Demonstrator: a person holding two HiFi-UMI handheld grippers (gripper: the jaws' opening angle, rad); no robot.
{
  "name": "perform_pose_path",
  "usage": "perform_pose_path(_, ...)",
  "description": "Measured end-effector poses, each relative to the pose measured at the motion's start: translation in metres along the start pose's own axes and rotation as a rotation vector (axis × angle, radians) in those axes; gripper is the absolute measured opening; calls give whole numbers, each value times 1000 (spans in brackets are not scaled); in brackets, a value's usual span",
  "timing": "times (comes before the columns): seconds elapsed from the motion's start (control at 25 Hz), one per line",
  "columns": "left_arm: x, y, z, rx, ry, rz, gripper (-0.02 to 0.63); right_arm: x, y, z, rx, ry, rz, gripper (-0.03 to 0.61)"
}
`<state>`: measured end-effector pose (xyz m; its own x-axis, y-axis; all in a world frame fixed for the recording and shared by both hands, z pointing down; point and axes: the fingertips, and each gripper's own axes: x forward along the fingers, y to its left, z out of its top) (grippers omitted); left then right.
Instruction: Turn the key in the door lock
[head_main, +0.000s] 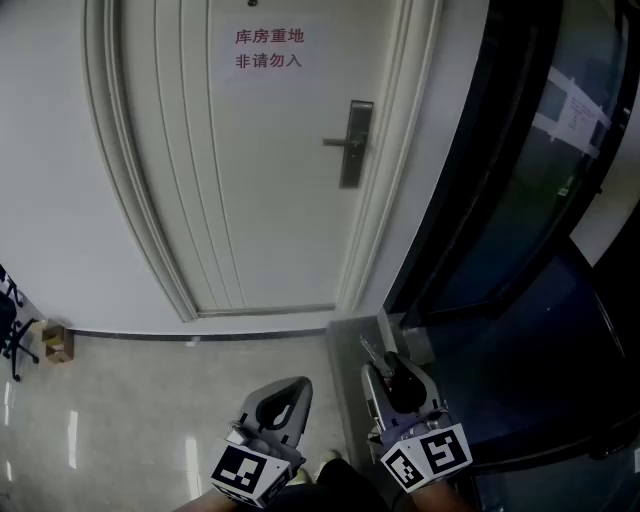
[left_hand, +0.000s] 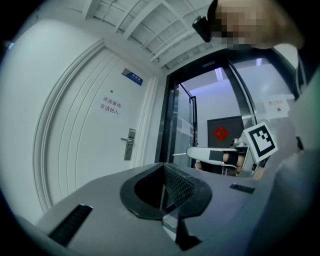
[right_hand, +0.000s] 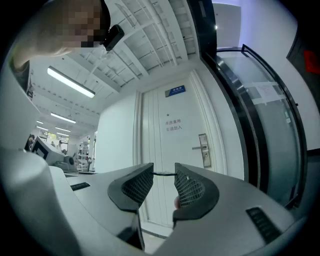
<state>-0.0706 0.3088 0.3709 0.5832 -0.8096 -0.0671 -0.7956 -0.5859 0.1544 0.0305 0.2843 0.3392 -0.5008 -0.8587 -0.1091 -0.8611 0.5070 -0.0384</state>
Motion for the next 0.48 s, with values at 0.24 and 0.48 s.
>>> perform_pose_path(0.24, 33, 33, 0, -16, 12, 13, 3, 53, -21, -6, 12, 3, 24, 137)
perform_pose_path(0.48, 95, 69, 3, -5, 21, 40, 3, 117, -61, -12, 30, 6, 65, 137)
